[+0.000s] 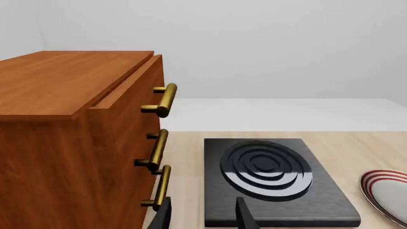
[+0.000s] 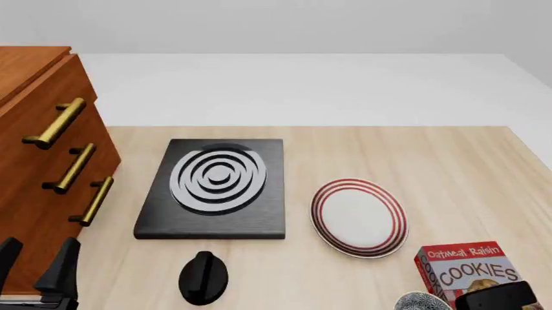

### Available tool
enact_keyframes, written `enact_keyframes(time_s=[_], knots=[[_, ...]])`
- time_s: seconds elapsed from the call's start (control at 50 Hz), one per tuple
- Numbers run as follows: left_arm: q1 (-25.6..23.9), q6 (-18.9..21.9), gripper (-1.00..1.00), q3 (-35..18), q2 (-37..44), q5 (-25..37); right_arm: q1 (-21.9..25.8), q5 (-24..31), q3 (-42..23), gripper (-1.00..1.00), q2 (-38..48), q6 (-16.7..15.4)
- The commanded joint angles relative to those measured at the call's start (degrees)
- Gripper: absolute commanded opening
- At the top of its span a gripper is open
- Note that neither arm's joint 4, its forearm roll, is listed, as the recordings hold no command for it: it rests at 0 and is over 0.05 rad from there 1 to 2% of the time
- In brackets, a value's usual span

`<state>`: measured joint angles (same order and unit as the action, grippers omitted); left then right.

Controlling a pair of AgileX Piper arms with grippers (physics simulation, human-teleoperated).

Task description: Pick the akita bowl on the ramekin and place it on the plate.

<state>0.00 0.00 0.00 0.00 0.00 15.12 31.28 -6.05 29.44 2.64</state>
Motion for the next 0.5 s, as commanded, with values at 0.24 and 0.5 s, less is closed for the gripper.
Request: enact_keyframes(time_s=[0.24,0.5], knots=[[0.0,0.0,1.0,0.0,0.0,0.0,1.2,-3.5,1.1,1.0,3.0,0.7],[0.0,0.0,1.0,0.0,0.0,0.0,1.0,-3.2,1.0,-1.0,2.9,0.4]])
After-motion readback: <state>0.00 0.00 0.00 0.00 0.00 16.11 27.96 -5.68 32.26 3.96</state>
